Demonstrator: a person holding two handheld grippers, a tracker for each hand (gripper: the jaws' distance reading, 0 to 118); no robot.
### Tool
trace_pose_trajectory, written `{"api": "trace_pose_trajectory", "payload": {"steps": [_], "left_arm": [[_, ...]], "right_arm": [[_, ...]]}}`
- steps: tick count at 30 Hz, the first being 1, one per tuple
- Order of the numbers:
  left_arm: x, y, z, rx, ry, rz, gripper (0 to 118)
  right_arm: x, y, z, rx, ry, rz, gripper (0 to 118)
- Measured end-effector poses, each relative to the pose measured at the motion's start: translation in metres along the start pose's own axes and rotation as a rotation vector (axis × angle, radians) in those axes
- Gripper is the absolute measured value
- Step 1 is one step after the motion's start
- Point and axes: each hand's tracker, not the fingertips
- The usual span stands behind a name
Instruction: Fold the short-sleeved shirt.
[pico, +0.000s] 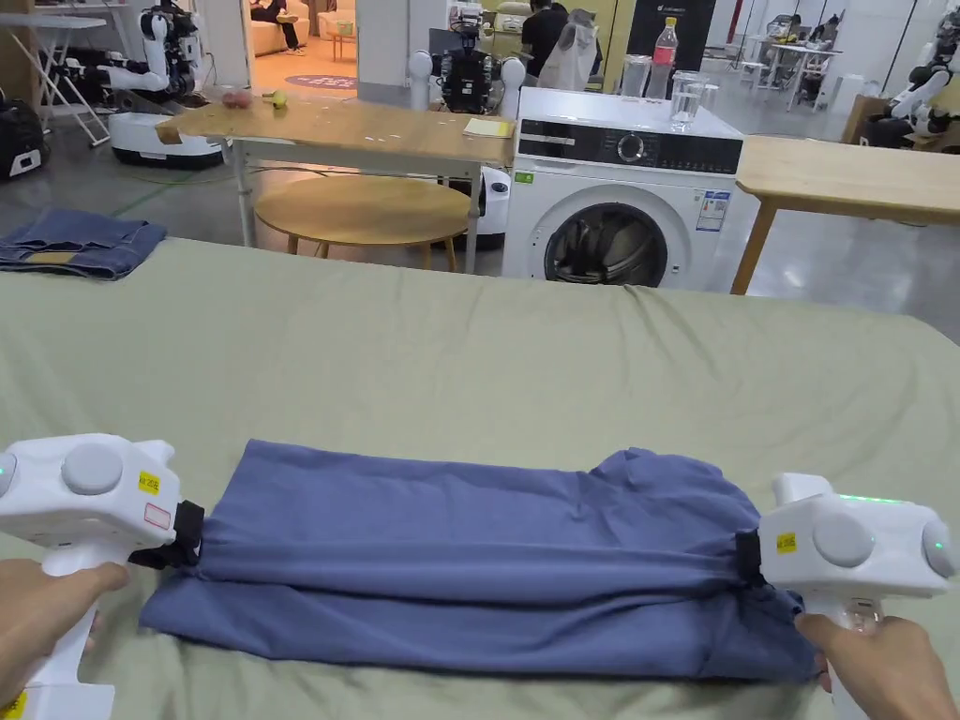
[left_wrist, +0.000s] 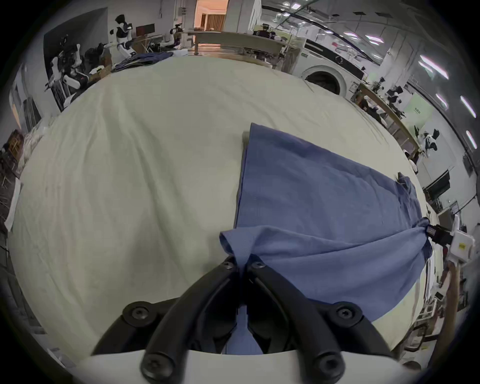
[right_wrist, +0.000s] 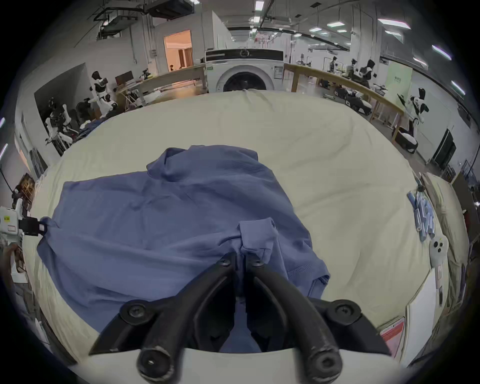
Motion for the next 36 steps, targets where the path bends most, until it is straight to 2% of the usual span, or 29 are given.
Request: {"api": "trace_pose_trajectory", "payload": {"steps": [2,3,5,10,12,14,15,16,17,18,19,24,30,31,33,34,36], "left_arm": [[0.004,-0.001,0.004,0.005,0.0,-0.005,26],[0.006,-0.002,0.008,0.025,0.004,-0.012,35],[0.01,-0.004,0.02,0.096,-0.019,-0.035,41],[0.028,-0.028,0.066,0.372,-0.067,-0.08,41],[0.033,-0.044,0.078,0.494,-0.058,-0.154,41],[0.044,-0.064,0.088,0.586,0.021,-0.207,41],[0.049,-0.072,0.092,0.617,0.05,-0.215,37],[0.05,-0.08,0.094,0.633,0.051,-0.228,23],[0.052,-0.088,0.095,0.651,0.042,-0.234,4],[0.056,-0.095,0.097,0.659,0.06,-0.233,0],[0.058,-0.102,0.1,0.678,0.078,-0.23,0],[0.041,-0.11,0.096,0.591,0.079,-0.169,0],[-0.004,-0.077,0.069,0.251,0.019,-0.011,0],[-0.011,-0.072,0.062,0.206,0.002,0.009,10],[-0.014,-0.065,0.053,0.127,-0.025,0.032,40],[-0.018,-0.061,0.046,0.094,-0.038,0.034,50],[-0.017,-0.056,0.033,0.02,-0.008,0.028,57]], "right_arm": [[-0.004,-0.001,0.008,0.028,-0.014,0.013,18],[-0.006,-0.003,0.014,0.069,-0.018,0.016,34],[-0.013,-0.006,0.032,0.156,-0.023,0.008,55],[-0.045,-0.029,0.083,0.423,-0.103,0.081,57],[-0.058,-0.041,0.098,0.499,-0.101,0.073,54],[-0.07,-0.052,0.109,0.551,-0.105,0.074,48],[-0.073,-0.056,0.109,0.556,-0.101,0.077,24],[-0.078,-0.061,0.11,0.568,-0.095,0.074,3],[-0.082,-0.067,0.113,0.576,-0.092,0.058,0],[-0.085,-0.07,0.115,0.581,-0.075,0.045,0],[-0.087,-0.073,0.115,0.586,-0.035,0.024,0],[-0.094,-0.086,0.117,0.569,-0.019,-0.002,0],[-0.088,-0.093,0.116,0.534,-0.02,0.004,0],[-0.086,-0.095,0.115,0.521,-0.02,0.005,0],[-0.083,-0.097,0.114,0.505,-0.02,0.005,0],[-0.081,-0.098,0.113,0.497,-0.023,0.007,0],[-0.078,-0.101,0.112,0.486,-0.033,0.01,0]]}}
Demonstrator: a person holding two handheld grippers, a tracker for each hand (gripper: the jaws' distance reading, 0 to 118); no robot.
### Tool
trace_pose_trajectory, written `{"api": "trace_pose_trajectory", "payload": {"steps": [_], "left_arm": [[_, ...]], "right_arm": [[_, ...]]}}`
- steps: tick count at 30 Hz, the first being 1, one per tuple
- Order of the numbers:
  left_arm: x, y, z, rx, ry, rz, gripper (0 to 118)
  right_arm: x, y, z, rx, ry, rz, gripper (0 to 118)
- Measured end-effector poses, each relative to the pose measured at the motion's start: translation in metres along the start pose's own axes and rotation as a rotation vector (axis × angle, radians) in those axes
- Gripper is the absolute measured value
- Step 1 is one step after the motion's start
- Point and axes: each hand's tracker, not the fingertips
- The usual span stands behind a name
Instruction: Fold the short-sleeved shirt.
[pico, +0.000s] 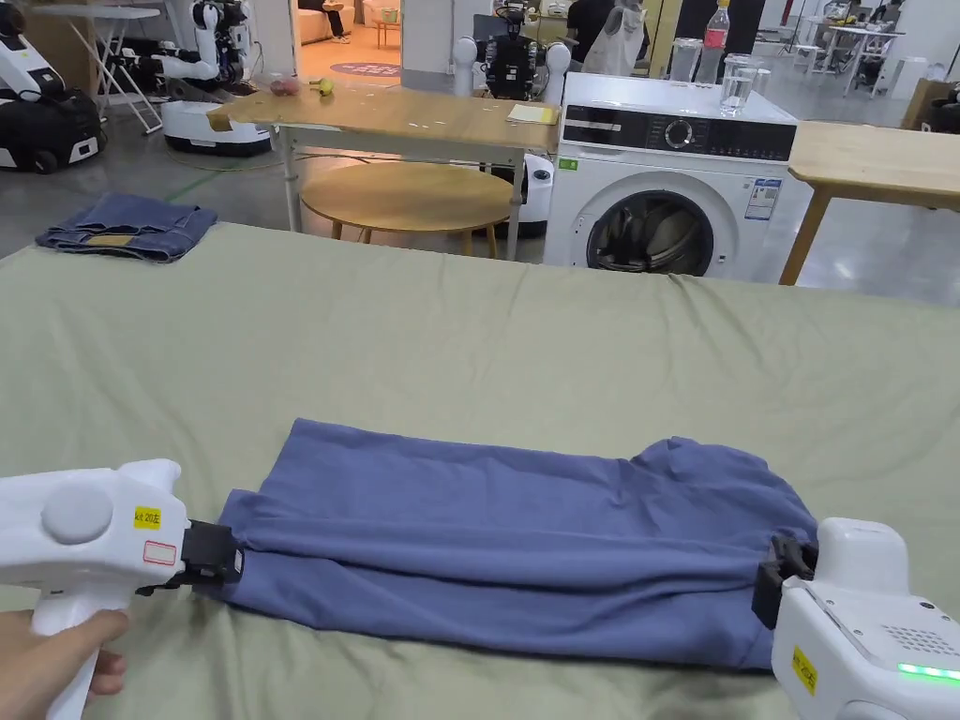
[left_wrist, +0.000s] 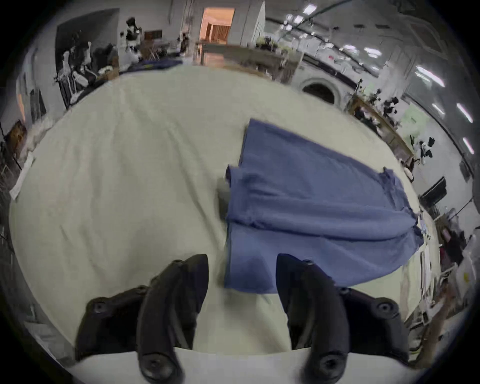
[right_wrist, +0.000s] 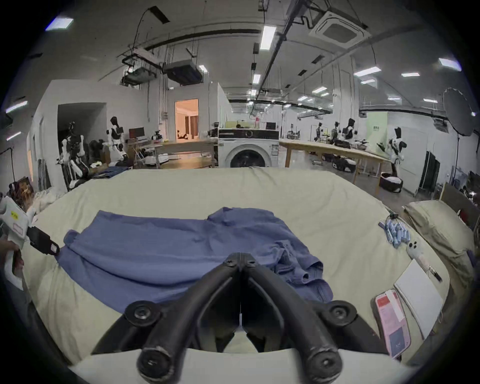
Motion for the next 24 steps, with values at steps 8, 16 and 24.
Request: {"api": "trace_pose_trajectory", "payload": {"steps": [8,16,24], "left_arm": [[0.023,-0.005,-0.018,-0.074,0.098,-0.132,49],[0.021,-0.023,-0.007,0.011,0.037,-0.117,1],[0.018,-0.025,0.001,0.033,0.018,-0.105,0]], "right_arm": [[0.019,-0.01,0.001,-0.062,-0.037,0.005,0],[0.077,0.011,-0.03,-0.314,-0.026,0.005,57],[0.103,-0.016,-0.095,-0.591,0.047,-0.024,57]]}}
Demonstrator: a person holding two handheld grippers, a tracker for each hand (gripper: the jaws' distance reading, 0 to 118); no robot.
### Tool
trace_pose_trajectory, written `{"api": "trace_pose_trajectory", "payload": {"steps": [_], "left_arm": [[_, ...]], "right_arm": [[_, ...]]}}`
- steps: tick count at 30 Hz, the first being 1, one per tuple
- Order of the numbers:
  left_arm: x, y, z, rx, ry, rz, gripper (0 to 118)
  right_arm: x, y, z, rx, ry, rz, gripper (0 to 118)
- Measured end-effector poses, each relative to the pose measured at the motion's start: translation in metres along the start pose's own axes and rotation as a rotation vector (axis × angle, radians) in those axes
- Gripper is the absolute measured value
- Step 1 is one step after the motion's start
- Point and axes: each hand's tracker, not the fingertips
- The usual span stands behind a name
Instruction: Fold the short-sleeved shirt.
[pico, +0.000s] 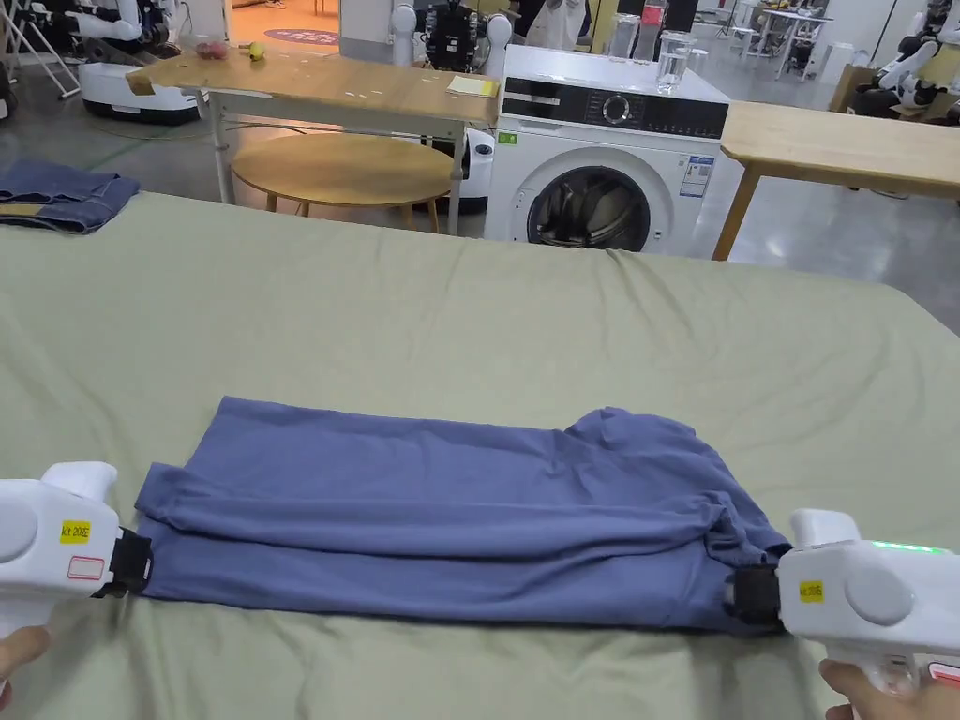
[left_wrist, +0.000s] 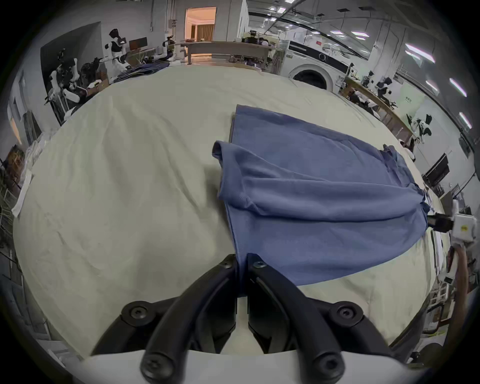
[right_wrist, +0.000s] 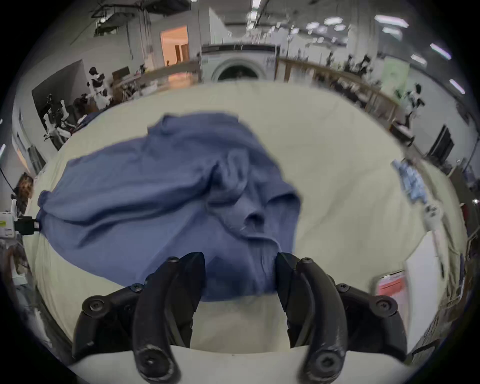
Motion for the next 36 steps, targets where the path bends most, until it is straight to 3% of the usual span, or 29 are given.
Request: {"api": "trace_pose_trajectory", "payload": {"steps": [2,3,5,6,7,8,19,23,25,29,36], "left_arm": [[0.001,0.0,-0.003,-0.001,0.006,-0.005,0],[0.001,-0.001,-0.004,-0.004,0.007,-0.004,0],[0.0,-0.002,-0.004,-0.002,0.007,0.002,0],[0.0,-0.002,-0.004,-0.002,0.007,0.004,0],[0.001,-0.003,-0.004,0.0,0.006,0.003,0],[0.0,-0.003,-0.003,0.003,0.007,-0.002,0],[-0.006,-0.018,0.064,0.14,-0.068,0.009,0],[-0.019,-0.047,0.08,0.132,-0.062,-0.01,0],[-0.024,-0.064,0.083,0.11,-0.065,-0.007,0],[-0.027,-0.098,0.072,0.043,-0.06,-0.015,0],[-0.026,-0.11,0.039,0.008,-0.033,-0.002,0]], "right_arm": [[-0.002,-0.003,-0.024,-0.065,0.01,0.007,55],[-0.005,-0.007,-0.023,-0.007,-0.03,0.027,48],[-0.009,-0.003,-0.015,0.022,-0.006,0.023,8],[-0.01,-0.002,-0.015,0.033,0.068,0.009,8],[-0.012,-0.003,-0.012,0.036,0.069,0.004,8],[-0.015,-0.005,-0.011,0.028,0.013,0.027,7],[-0.014,-0.03,0.088,0.167,0.019,0.021,7],[-0.014,-0.067,0.114,0.134,-0.012,0.069,7],[-0.012,-0.09,0.12,0.122,-0.002,0.05,7],[-0.016,-0.127,0.109,0.047,-0.064,0.085,7],[-0.018,-0.146,0.073,0.051,-0.078,0.079,9]]}}
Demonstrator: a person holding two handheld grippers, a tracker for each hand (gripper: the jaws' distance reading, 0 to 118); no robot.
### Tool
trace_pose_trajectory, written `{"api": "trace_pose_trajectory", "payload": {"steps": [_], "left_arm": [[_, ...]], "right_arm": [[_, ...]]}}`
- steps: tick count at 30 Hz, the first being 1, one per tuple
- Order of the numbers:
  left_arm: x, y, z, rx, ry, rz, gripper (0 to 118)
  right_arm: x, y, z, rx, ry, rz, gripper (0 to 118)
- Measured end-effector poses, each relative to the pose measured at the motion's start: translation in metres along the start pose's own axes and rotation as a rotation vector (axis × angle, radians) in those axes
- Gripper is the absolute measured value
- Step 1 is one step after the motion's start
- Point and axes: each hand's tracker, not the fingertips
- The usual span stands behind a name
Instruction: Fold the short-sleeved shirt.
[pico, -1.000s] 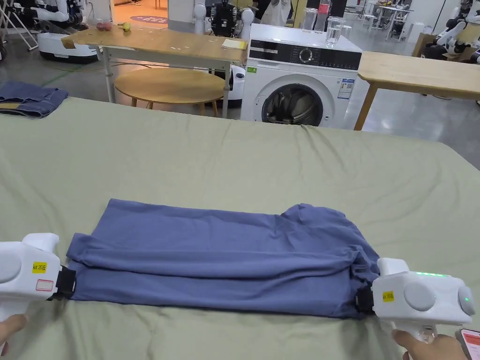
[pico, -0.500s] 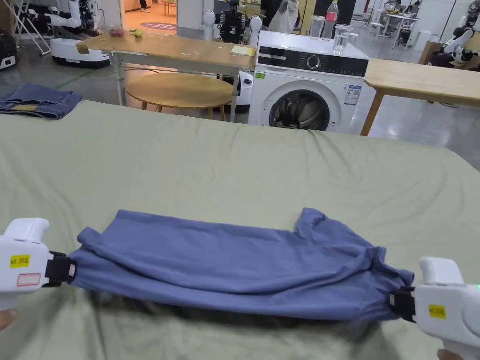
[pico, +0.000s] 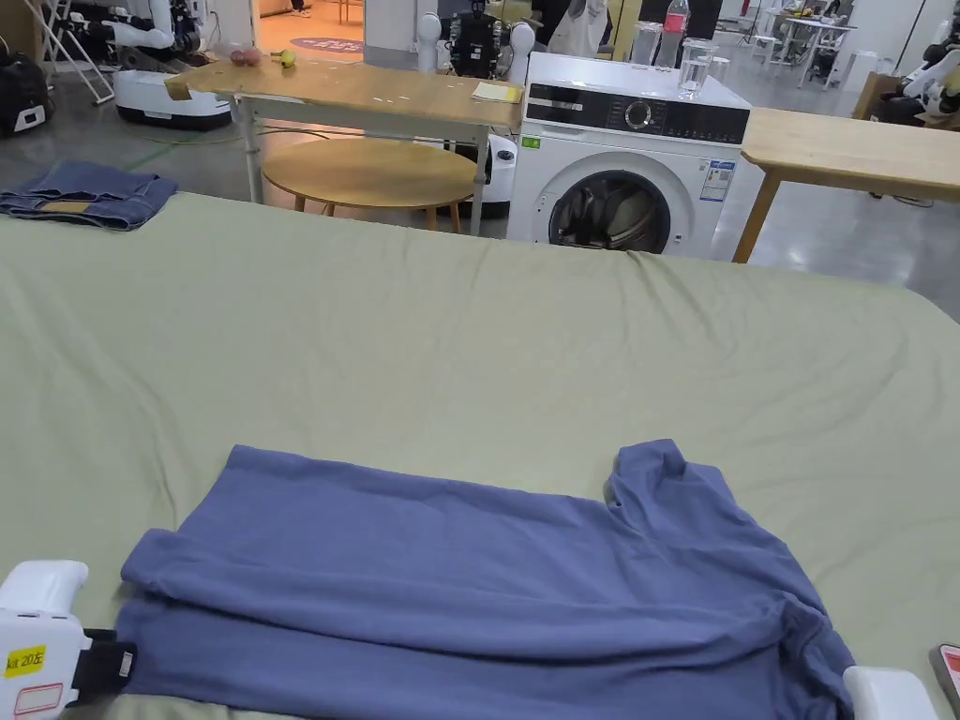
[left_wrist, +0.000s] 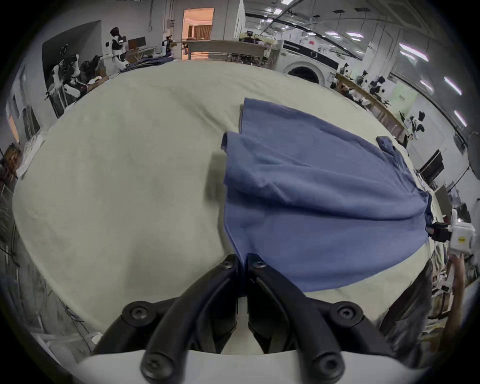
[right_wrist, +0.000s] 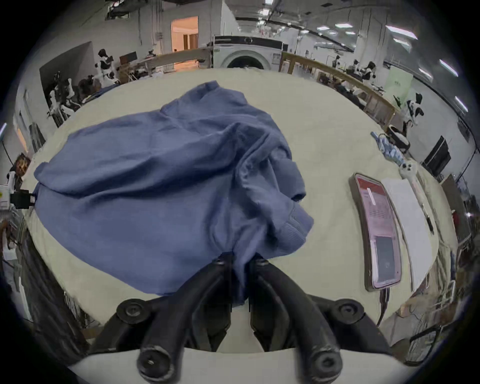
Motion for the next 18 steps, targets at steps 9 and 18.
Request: {"api": "trace_pose_trajectory", "payload": {"steps": [9,18], "left_arm": [[0.023,0.028,0.043,0.163,0.024,0.009,42],[0.089,0.051,0.067,0.597,0.041,-0.167,40]], "right_arm": [[-0.004,0.044,0.065,0.22,-0.086,-0.035,61],[-0.07,0.085,0.086,0.663,-0.008,-0.08,8]]}}
